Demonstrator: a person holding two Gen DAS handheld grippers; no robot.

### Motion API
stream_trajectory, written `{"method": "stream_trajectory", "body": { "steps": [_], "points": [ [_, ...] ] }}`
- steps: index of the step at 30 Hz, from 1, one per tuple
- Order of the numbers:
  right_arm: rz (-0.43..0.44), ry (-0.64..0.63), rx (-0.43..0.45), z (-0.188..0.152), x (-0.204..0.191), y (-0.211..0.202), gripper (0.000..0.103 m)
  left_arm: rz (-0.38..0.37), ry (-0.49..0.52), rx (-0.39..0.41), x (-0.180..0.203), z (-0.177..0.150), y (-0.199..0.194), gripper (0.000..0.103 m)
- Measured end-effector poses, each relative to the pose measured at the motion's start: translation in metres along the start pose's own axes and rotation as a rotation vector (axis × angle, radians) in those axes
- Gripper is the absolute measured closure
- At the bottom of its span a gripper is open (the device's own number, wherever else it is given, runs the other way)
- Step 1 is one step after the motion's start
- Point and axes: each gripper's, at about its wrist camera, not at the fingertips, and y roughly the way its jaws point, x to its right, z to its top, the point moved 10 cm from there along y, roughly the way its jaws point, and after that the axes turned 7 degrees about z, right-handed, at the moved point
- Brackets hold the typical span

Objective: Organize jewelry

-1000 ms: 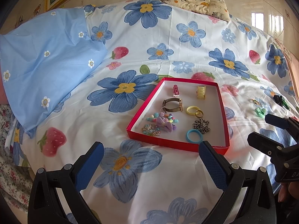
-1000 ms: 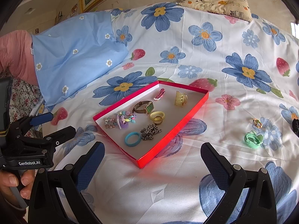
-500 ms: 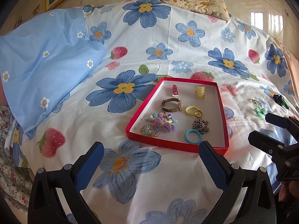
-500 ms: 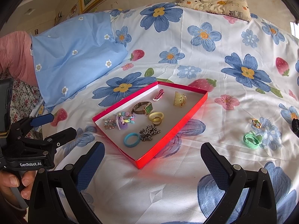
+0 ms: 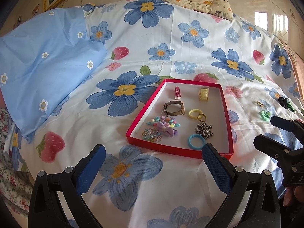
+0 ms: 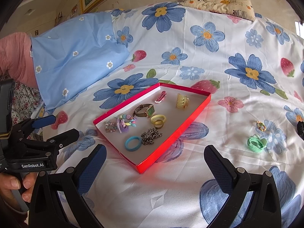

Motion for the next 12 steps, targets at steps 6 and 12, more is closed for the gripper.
{"method": "stream_trajectory", "body": {
  "steps": [6, 12],
  "points": [
    [0.0, 0.002, -0.003, 0.0, 0.002, 0.002, 0.0, -0.003, 0.002, -0.004, 0.002, 0.002, 0.003, 0.001],
    [0.003, 0.006, -0.011, 0.0, 0.006, 0.004, 0.0, -0.01, 0.007, -0.016, 0.005, 0.005, 0.013, 0.001]
  ]
}}
